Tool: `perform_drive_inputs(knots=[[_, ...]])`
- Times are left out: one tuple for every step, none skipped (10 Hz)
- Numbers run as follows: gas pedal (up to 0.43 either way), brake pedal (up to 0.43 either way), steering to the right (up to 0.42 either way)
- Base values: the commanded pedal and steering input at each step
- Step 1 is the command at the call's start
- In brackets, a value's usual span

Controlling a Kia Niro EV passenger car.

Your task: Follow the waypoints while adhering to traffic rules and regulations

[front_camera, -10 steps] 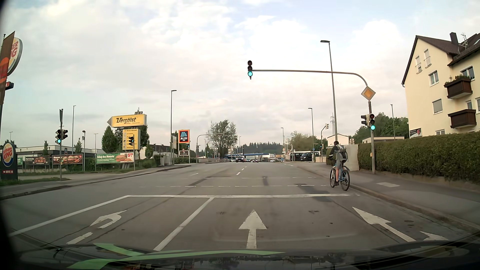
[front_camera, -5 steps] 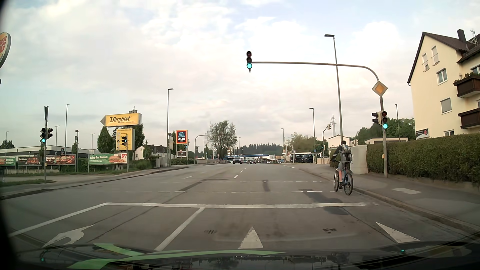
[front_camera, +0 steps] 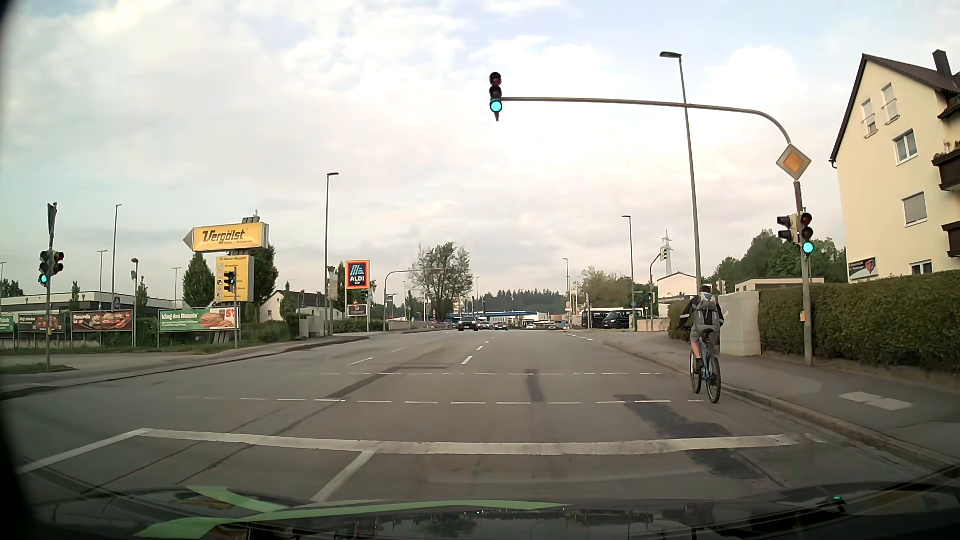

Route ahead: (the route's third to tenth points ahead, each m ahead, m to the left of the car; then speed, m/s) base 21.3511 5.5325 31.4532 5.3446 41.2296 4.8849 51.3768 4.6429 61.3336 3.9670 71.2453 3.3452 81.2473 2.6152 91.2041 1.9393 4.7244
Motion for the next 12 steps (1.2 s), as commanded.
perform_drive_inputs(knots=[[0.421,0.0,0.0],[0.421,0.0,0.0],[0.421,0.0,0.0],[0.421,0.0,-0.001],[0.421,0.0,-0.002],[0.421,0.0,-0.003],[0.421,0.0,-0.003],[0.421,0.0,-0.003],[0.409,0.0,-0.003],[0.398,0.0,-0.003],[0.398,0.0,-0.003],[0.378,0.0,-0.003]])
